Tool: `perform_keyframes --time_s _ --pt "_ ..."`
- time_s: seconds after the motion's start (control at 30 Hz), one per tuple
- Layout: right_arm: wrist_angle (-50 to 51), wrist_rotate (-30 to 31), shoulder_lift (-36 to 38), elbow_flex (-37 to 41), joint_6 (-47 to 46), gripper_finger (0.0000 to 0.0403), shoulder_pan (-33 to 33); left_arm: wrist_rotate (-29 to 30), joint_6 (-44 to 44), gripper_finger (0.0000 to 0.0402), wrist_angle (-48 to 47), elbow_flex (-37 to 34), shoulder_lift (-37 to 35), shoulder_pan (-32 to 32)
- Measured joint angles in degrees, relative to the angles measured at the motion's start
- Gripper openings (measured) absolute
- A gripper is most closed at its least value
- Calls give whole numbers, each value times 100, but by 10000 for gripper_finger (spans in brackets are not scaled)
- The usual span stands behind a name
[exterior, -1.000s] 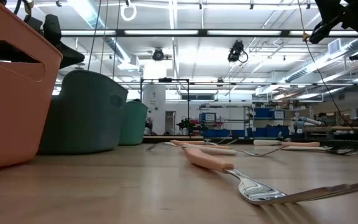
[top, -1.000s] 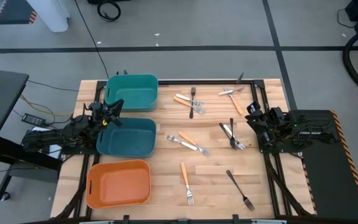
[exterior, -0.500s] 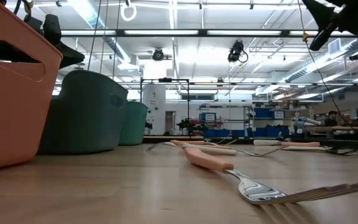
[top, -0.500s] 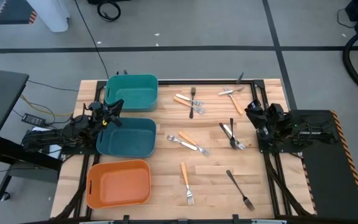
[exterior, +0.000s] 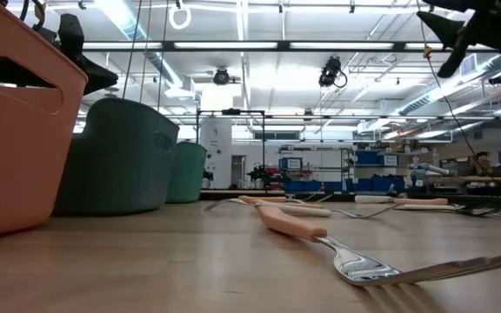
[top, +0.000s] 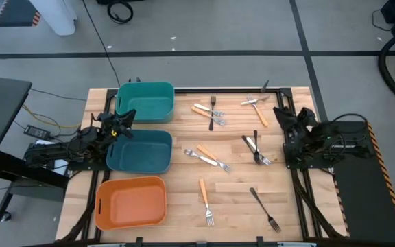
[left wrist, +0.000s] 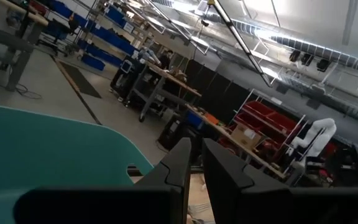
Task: Sort silverware by color (type)
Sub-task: Put the black fork into the green bin
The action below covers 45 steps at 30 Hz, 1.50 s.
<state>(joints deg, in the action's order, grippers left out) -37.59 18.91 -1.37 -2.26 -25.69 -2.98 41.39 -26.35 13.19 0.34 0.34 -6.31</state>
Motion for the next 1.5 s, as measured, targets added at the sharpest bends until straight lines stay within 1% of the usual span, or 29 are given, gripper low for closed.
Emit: perform_keyframes --time_s 0.17,0.3,0.4,0.5,0.6,0.7,0.83,0.97,1.03,1.13,1.2,1.27,1.4,1.5 --pt "-13 303 -420 -509 564 105 0 -171 -3 48 389 2 1 0" --pt "-7 315 -840 -799 891 109 1 -303 0 48 755 0 0 0" --pt "-4 435 -1191 -917 884 112 2 -305 1 48 918 0 2 0" --pt "1 739 -1536 -987 858 115 2 -224 0 48 958 0 0 0" --pt "4 899 -1900 -1070 537 115 2 -149 -2 48 964 0 0 0" --pt "1 956 -2327 -1218 265 117 2 -206 -2 48 969 4 0 0" --pt "24 908 -2904 -1503 177 121 2 -612 2 56 888 117 6 0" --pt "50 825 -3467 -1810 322 124 2 -658 1 71 756 359 4 4" --pt "218 820 -3722 -1998 370 124 2 -658 -2 72 669 511 4 4" --pt "1039 818 -4018 -2413 216 124 2 -659 -1 72 413 814 28 4" --pt "2092 863 -4190 -2784 -33 124 2 -665 -2 71 183 1085 121 4" --pt "3307 967 -4370 -3202 -476 124 2 -725 1 71 -104 1434 294 4" --pt "5629 975 -4799 -3978 -1638 124 -4 -955 6 71 -1263 2296 845 4" --pt "6715 863 -5106 -4359 -2448 124 -6 -1025 111 71 -2333 2911 1380 4"
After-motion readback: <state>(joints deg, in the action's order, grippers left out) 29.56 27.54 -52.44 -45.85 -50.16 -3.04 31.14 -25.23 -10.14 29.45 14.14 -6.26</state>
